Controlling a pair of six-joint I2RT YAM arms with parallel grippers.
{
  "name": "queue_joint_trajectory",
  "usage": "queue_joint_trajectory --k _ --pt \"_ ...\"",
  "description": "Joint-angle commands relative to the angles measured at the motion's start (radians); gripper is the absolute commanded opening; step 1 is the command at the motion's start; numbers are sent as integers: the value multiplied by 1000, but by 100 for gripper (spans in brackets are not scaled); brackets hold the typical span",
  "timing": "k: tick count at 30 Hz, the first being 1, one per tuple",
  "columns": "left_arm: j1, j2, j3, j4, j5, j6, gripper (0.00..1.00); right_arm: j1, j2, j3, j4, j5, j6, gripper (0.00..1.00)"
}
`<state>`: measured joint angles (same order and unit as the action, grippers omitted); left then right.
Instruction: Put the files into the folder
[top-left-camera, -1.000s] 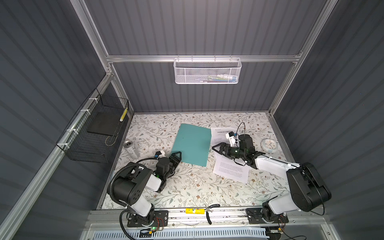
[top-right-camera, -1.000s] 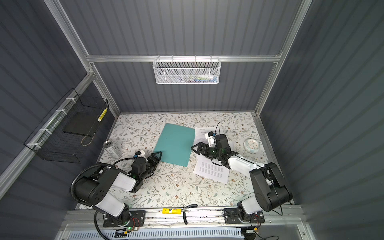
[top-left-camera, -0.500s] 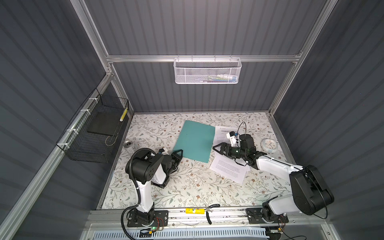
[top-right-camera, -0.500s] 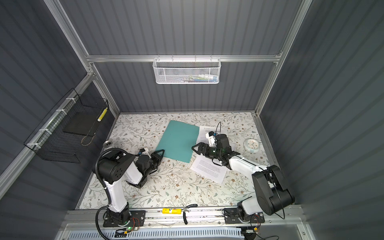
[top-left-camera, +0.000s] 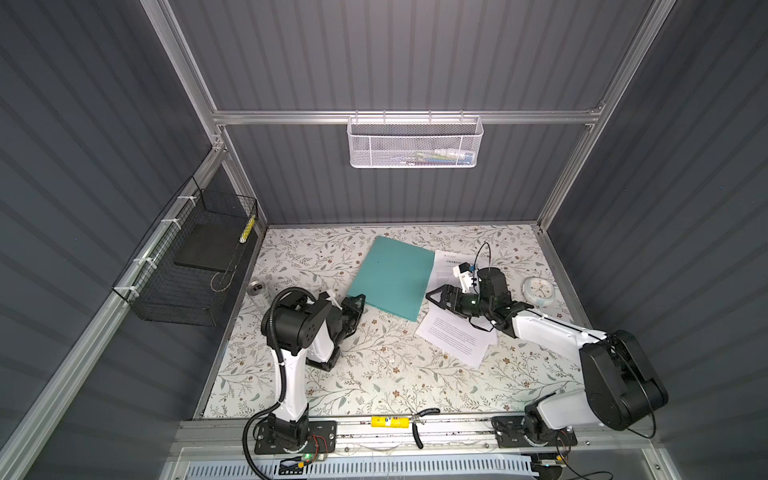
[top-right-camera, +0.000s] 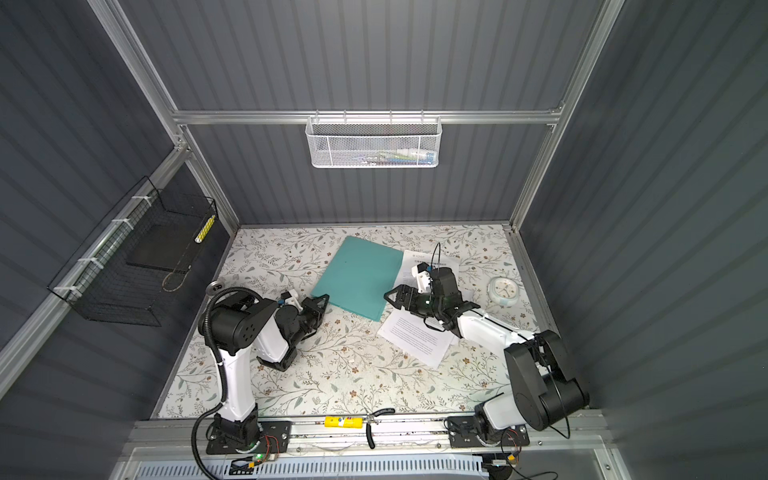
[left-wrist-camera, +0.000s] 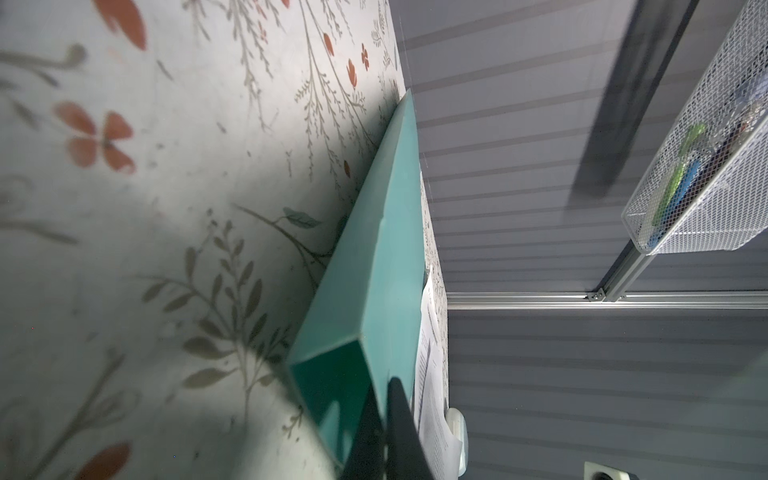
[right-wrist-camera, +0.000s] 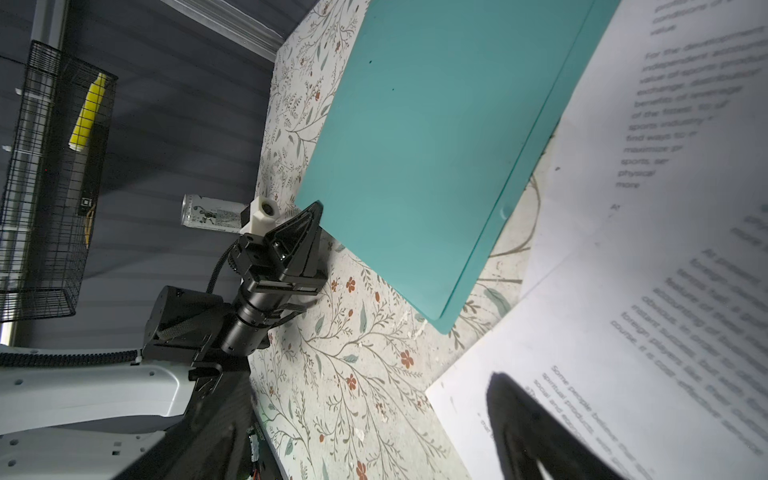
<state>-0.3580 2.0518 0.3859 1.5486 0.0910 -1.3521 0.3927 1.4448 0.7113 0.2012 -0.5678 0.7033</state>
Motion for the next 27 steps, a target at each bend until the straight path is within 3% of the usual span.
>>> queue_joint_trajectory --k 1,12,18,27 --pt "6 -64 -51 -21 5 -25 0 11 25 25 -19 13 -3 87" --pt "-93 -230 -190 -21 -80 -98 0 58 160 2 156 -55 108 83" --pt "-162 -310 -231 -22 -150 -90 0 75 253 0 226 -75 160 75" --pt "-176 -358 -254 -40 -159 -91 0 77 319 -51 375 -99 258 73"
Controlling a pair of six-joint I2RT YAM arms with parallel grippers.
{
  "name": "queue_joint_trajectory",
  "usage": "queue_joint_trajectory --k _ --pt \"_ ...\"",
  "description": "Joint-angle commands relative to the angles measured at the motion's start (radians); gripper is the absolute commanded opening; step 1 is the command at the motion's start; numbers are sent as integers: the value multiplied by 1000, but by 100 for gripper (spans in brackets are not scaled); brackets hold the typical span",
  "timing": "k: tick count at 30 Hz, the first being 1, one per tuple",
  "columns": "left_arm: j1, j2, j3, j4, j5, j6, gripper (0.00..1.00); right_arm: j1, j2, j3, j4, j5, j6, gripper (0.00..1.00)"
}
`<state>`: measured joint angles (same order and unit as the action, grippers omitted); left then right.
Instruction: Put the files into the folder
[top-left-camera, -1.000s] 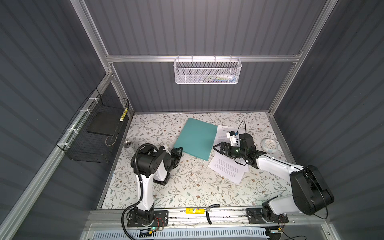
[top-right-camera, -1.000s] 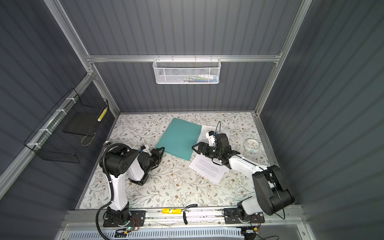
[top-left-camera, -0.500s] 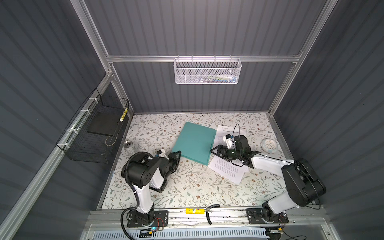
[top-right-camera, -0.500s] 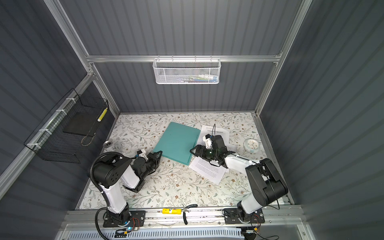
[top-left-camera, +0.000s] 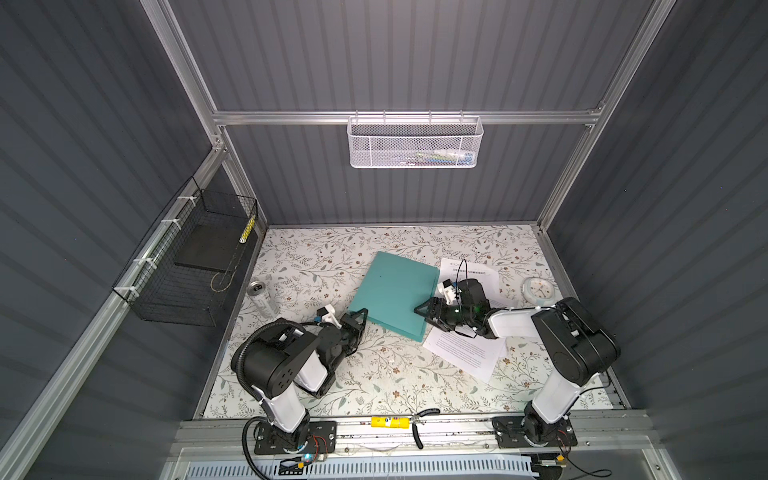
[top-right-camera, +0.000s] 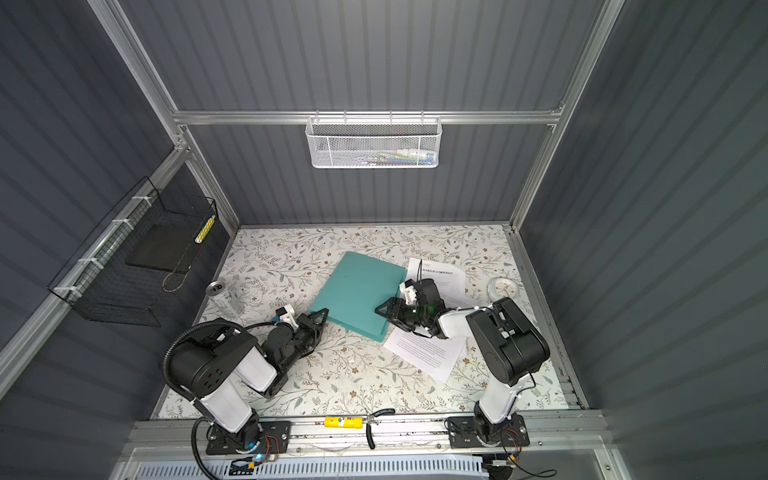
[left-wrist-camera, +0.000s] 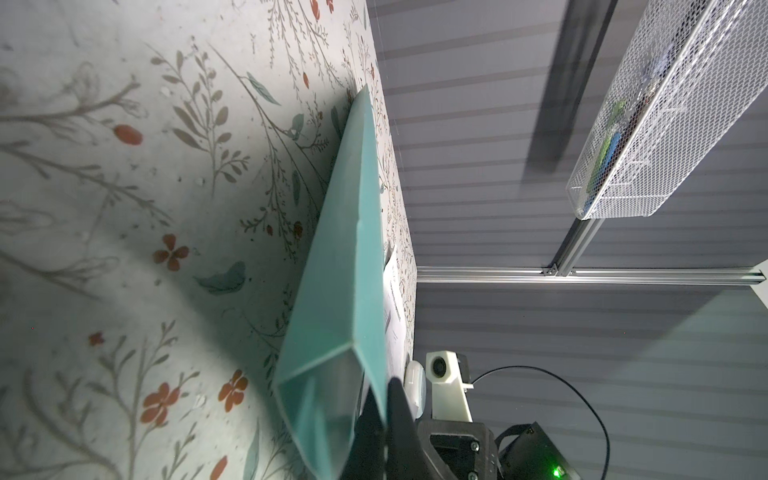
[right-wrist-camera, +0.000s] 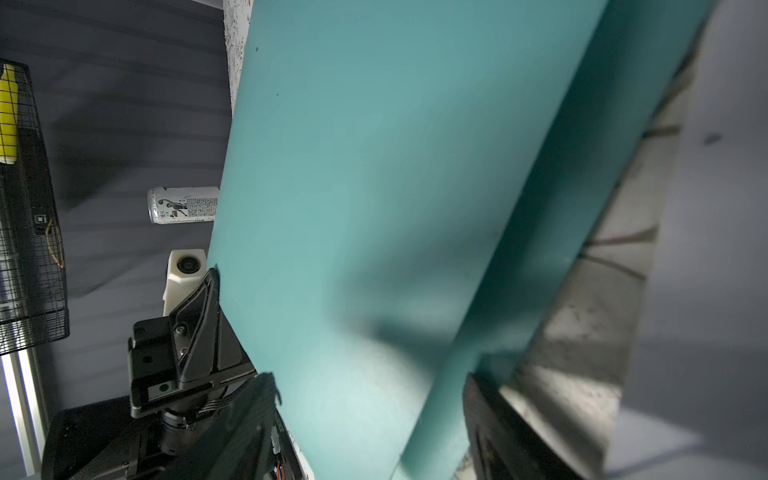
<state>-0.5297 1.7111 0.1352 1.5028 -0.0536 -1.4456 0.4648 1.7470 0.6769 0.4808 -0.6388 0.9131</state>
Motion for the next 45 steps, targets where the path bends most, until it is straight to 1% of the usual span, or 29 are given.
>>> queue_joint_trajectory --k 1,4,7,8,9,12,13,14,15,16,17,18,19,20,21,22,24,26,28,31,34,36,39,43,45 --pt "-6 -18 -5 5 -15 1 0 5 26 -17 116 -34 58 73" --pt "-8 -16 -3 7 -10 0 0 5 65 -11 182 -55 93 70" --pt "-8 -13 -6 4 -4 2 0 6 101 6 230 -72 125 59" --pt "-8 -13 -8 1 -2 6 0 5 110 14 243 -78 132 52" --pt "-9 -14 -9 -6 2 12 0 6 116 20 252 -86 140 42" --pt "-9 -34 -14 -62 18 36 0 6 111 39 241 -89 143 7" --pt "-8 -49 -13 -97 25 44 3 7 107 46 225 -88 138 0" --pt "-9 -78 -5 -159 36 63 20 7 100 57 200 -91 126 0" --pt "-8 -121 3 -251 40 78 32 8 89 73 154 -90 110 0" --pt "-7 -169 19 -347 48 101 52 10 81 91 109 -88 94 0" --pt "-9 -236 50 -485 58 156 76 14 68 110 60 -83 74 0" --pt "-9 -319 94 -663 56 218 86 18 53 131 8 -81 56 0" --pt "-14 -396 140 -843 42 278 90 21 39 148 -36 -74 39 0" --pt "-25 -480 212 -1048 5 372 95 27 21 172 -96 -63 18 0" --pt "-39 -549 279 -1226 -50 464 98 33 5 194 -162 -43 -4 0" --pt "-52 -598 333 -1360 -96 533 99 39 -8 216 -209 -29 -22 0" --pt "-68 -668 418 -1537 -177 668 99 49 -27 261 -304 4 -35 0" --pt "-84 -706 465 -1635 -229 765 100 55 -38 292 -351 31 -19 0" --pt "-117 -725 499 -1694 -277 833 100 57 -44 323 -385 43 19 0" --pt "-200 -697 556 -1794 -388 872 100 66 -40 377 -435 43 45 0" --pt "-338 -664 598 -1841 -533 921 99 71 -49 389 -431 69 102 0" --pt "-430 -630 634 -1885 -639 957 99 74 -42 426 -449 68 120 0" --pt "-546 -575 672 -1952 -773 979 99 78 -30 481 -464 52 148 0" --pt "-634 -519 695 -1968 -845 1026 99 92 -2 565 -513 35 138 0" --pt "-665 -481 717 -1982 -881 1038 99 105 10 592 -527 30 141 0"
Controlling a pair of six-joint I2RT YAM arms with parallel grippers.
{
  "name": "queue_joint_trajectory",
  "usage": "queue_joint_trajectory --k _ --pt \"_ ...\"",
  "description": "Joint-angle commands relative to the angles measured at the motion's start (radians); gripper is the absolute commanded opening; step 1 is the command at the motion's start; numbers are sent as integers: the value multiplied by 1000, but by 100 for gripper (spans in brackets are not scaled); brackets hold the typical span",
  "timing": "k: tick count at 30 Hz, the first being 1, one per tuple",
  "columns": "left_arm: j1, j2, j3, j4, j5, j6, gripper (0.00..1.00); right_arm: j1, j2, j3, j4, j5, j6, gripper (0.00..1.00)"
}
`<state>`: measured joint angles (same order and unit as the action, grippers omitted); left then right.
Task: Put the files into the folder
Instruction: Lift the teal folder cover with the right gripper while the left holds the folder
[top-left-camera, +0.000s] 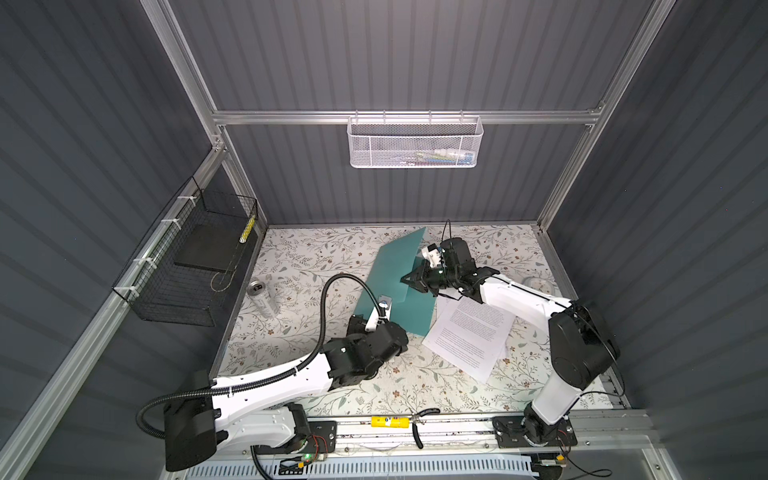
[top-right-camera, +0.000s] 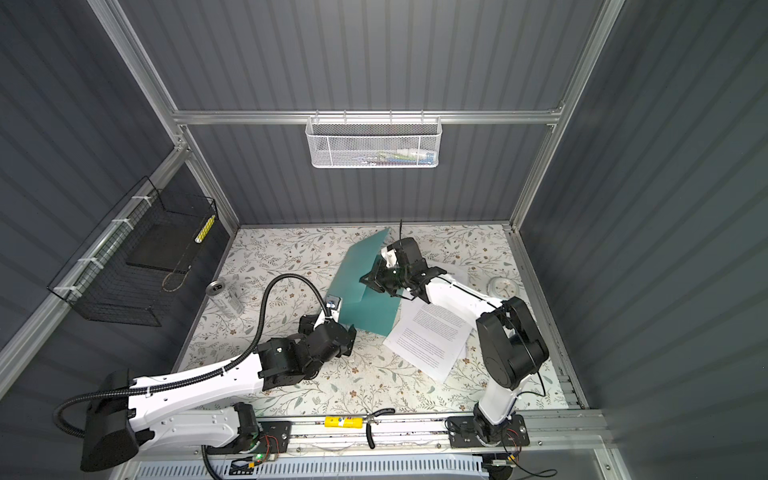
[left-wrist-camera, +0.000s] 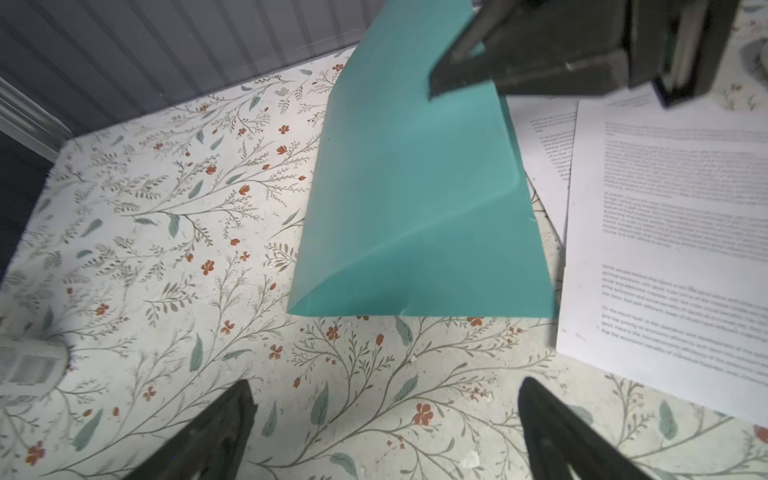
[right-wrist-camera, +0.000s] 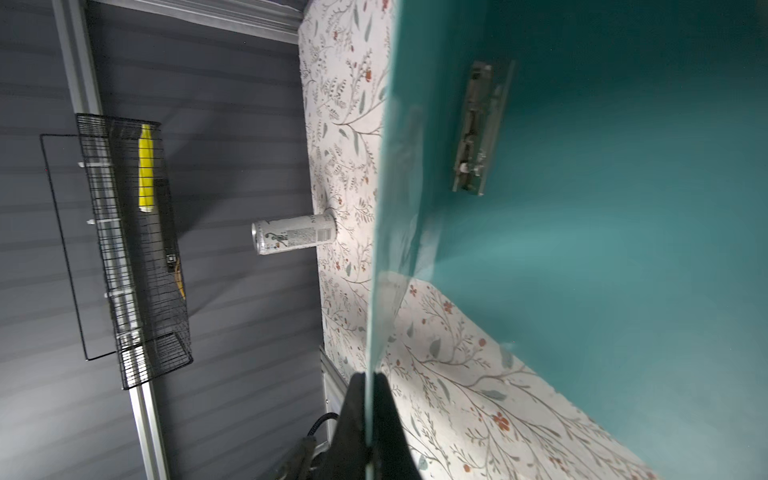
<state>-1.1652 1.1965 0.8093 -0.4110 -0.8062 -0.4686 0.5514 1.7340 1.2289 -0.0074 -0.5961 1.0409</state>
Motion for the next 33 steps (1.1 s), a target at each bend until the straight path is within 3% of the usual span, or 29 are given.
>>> queue_joint_trajectory --k 1,11,15,21,22,24,26,31,33 --pt "-38 51 53 -72 -142 69 99 25 27 48 -43 -13 12 0" --pt "-41 99 49 -31 -200 130 98 100 9 57 -101 -8 -48 0" --pt "-33 126 45 -20 -190 138 90 125 -2 56 -124 3 -56 0" --pt "-10 150 28 15 -166 142 66 146 -22 53 -148 19 -62 0" --pt "-5 150 26 19 -162 141 59 148 -27 51 -152 24 -62 0" --pt "1 146 23 25 -160 141 37 151 -32 46 -153 30 -62 0" --pt "9 143 24 20 -166 136 2 150 -36 43 -151 27 -62 0" --pt "22 126 18 18 -165 145 0 148 -32 49 -142 9 -73 1" --pt "28 107 20 17 -151 143 0 141 -22 65 -140 -14 -86 8"
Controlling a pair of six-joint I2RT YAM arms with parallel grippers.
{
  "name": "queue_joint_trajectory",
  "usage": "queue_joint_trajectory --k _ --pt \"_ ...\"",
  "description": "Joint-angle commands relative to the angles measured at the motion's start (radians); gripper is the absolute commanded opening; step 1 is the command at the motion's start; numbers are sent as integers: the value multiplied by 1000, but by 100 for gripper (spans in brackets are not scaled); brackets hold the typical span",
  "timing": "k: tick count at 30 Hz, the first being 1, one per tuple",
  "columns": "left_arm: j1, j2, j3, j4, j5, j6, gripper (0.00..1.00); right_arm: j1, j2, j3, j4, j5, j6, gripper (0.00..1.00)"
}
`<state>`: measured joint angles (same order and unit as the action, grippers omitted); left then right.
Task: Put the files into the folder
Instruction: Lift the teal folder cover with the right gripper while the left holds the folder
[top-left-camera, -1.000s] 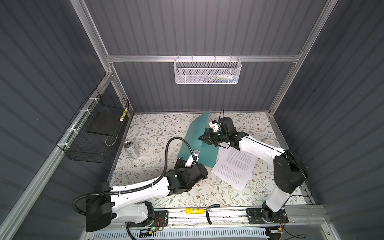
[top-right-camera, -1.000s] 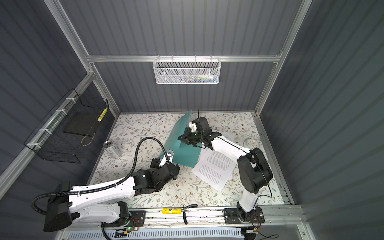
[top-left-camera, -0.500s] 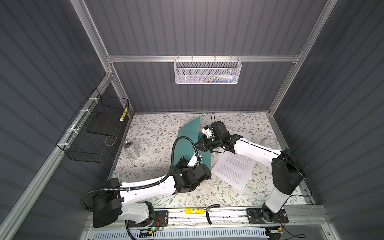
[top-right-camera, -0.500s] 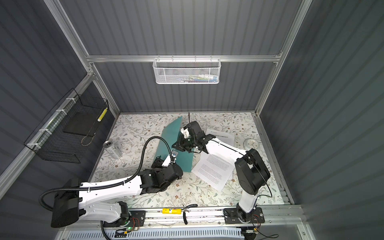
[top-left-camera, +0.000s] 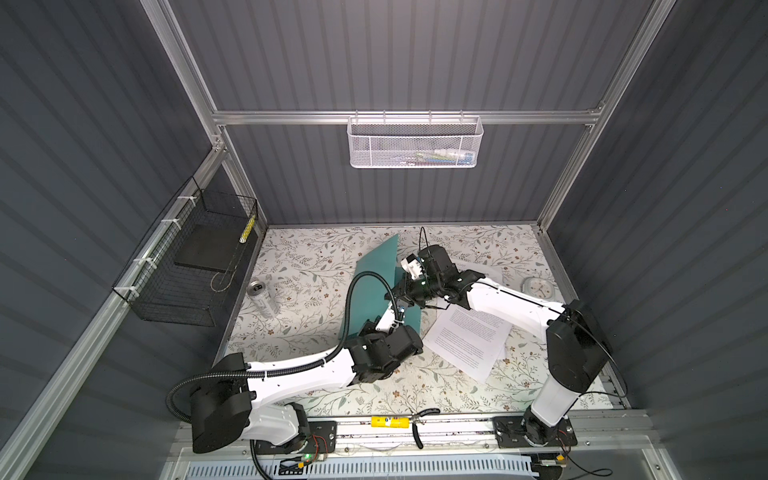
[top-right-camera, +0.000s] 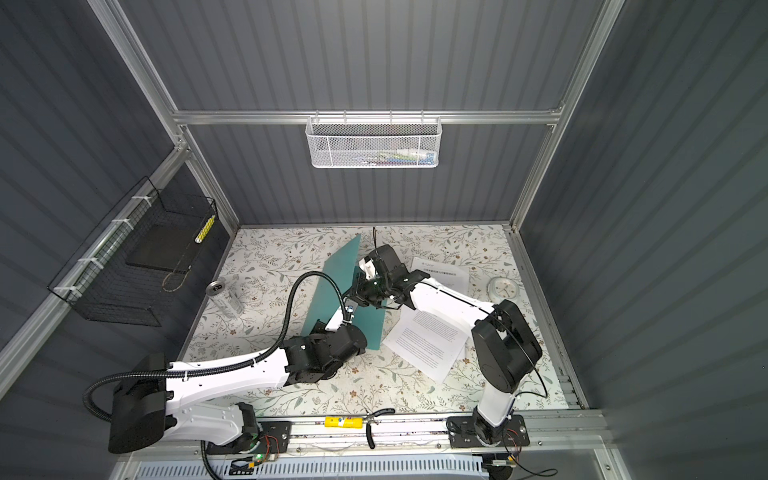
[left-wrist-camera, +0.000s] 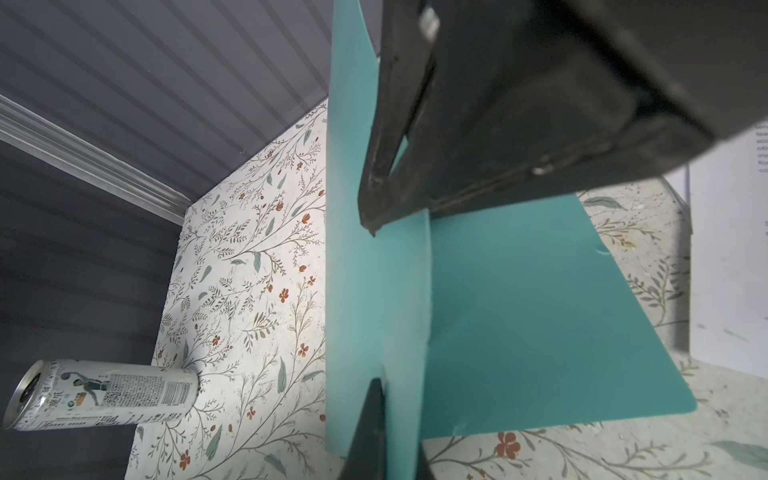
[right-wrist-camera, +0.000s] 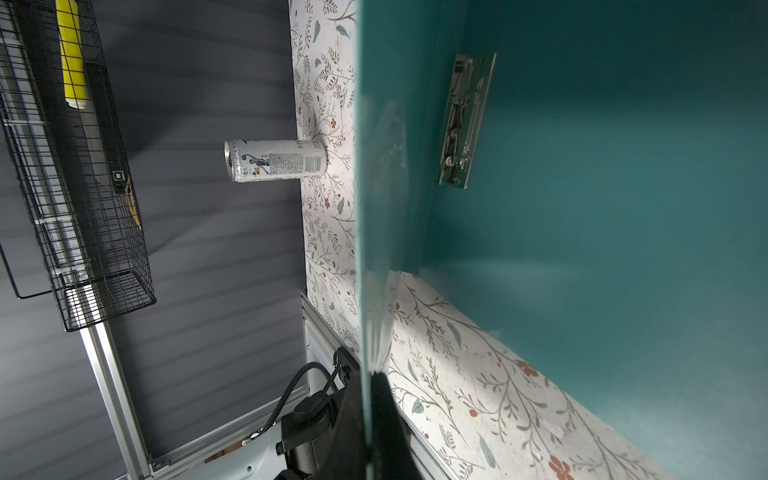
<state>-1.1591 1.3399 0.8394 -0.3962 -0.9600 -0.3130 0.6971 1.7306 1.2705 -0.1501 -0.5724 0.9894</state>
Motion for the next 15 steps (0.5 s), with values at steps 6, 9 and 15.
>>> queue_joint_trajectory --k 6,9,15 --pt "68 -111 19 -33 80 -95 0 -45 -10 105 -35 -91 -109 42" --pt "104 -165 34 -52 129 -150 0 -83 -51 113 -45 -79 -133 52" --pt "147 -238 50 -71 206 -223 0 -180 -141 44 -13 -89 -134 56"
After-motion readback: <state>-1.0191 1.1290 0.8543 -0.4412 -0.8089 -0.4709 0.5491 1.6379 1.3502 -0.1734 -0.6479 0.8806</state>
